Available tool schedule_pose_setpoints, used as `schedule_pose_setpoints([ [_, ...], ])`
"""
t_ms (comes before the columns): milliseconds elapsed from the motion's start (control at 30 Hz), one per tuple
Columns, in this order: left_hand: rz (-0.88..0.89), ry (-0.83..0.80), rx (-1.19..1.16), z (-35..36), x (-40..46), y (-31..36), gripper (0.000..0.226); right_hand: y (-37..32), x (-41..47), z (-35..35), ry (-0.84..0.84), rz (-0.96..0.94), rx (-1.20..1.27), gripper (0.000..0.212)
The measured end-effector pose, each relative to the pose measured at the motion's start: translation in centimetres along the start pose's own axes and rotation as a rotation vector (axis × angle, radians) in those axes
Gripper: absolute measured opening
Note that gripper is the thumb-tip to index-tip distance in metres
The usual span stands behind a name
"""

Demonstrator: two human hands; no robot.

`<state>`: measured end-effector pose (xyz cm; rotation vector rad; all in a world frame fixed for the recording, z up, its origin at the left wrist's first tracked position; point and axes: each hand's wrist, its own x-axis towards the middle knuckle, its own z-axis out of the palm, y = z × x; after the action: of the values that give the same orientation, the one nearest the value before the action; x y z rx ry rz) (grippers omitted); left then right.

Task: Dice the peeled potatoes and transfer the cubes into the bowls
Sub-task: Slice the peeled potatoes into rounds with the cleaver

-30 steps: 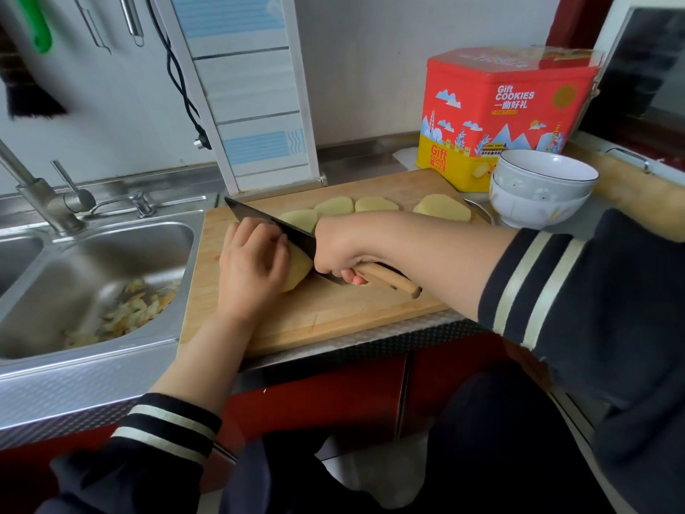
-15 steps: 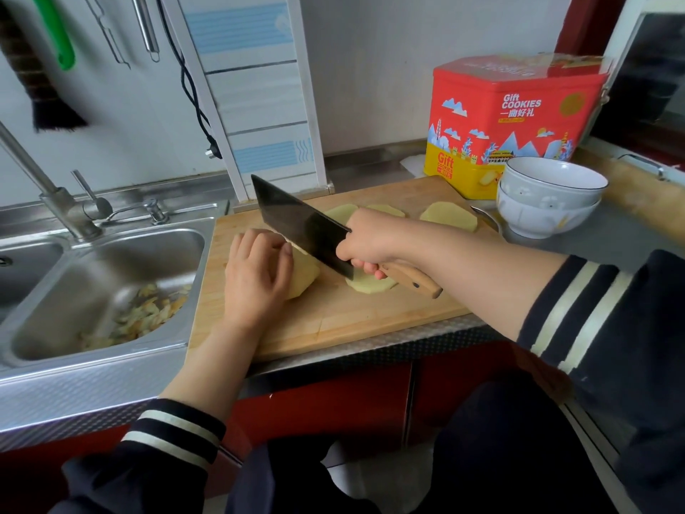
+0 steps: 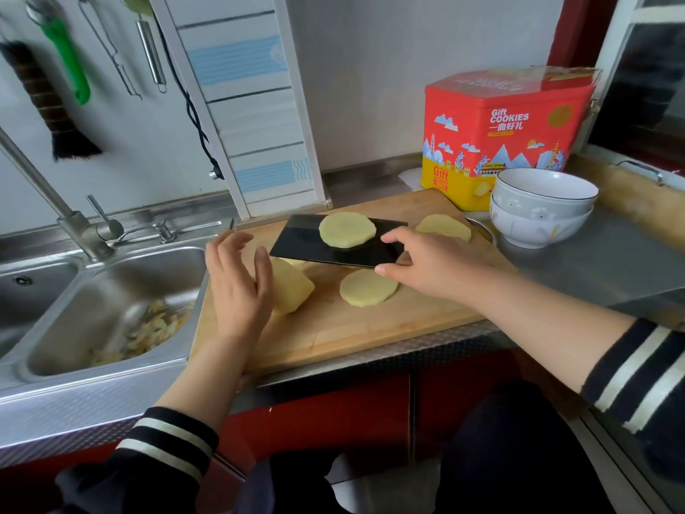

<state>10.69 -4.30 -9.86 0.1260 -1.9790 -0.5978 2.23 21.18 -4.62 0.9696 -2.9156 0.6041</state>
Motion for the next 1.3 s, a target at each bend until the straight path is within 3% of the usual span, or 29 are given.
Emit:
schedule_pose_setpoints([
  [67,0.037,0.009,0.019,0.2,1.6,1.3,0.026,0.6,-0.3,0.1,0.035,-0.002,-0.012,0.052],
  [133,0.103,-0.099,0.057,0.4,3.7,3.4,0.026,1.0,-0.5,0.1,0.065,-0.017,-0.046,0.051],
  [200,0.175,-0.341,0.112,1.0,5.4,6.0,0.037,1.2,-0.7,0.0,0.086,-0.035,-0.091,0.051],
  [333,0.208,-0.857,0.28,3.9,7.0,8.9,0.08,1.4,-1.4,-0.1,0.127,-0.046,-0.144,0.049],
  [467,0.176,-1.03,0.358,6.2,6.9,8.6,0.078,1.7,-2.0,0.0,0.162,-0.04,-0.168,0.049],
  [667,0.174,-1.005,0.323,7.3,6.8,7.8,0.072,2.2,-2.1,0.4,0.168,-0.042,-0.128,0.05],
  [867,0.062,-0.954,0.29,7.9,7.9,6.2,0.069,3.1,-2.6,0.2,0.183,-0.052,-0.092,0.053],
  [1300,-0.203,-0.732,0.493,6.7,9.7,2.9,0.074,6.0,-2.6,-0.5,0.096,0.026,-0.05,0.054],
])
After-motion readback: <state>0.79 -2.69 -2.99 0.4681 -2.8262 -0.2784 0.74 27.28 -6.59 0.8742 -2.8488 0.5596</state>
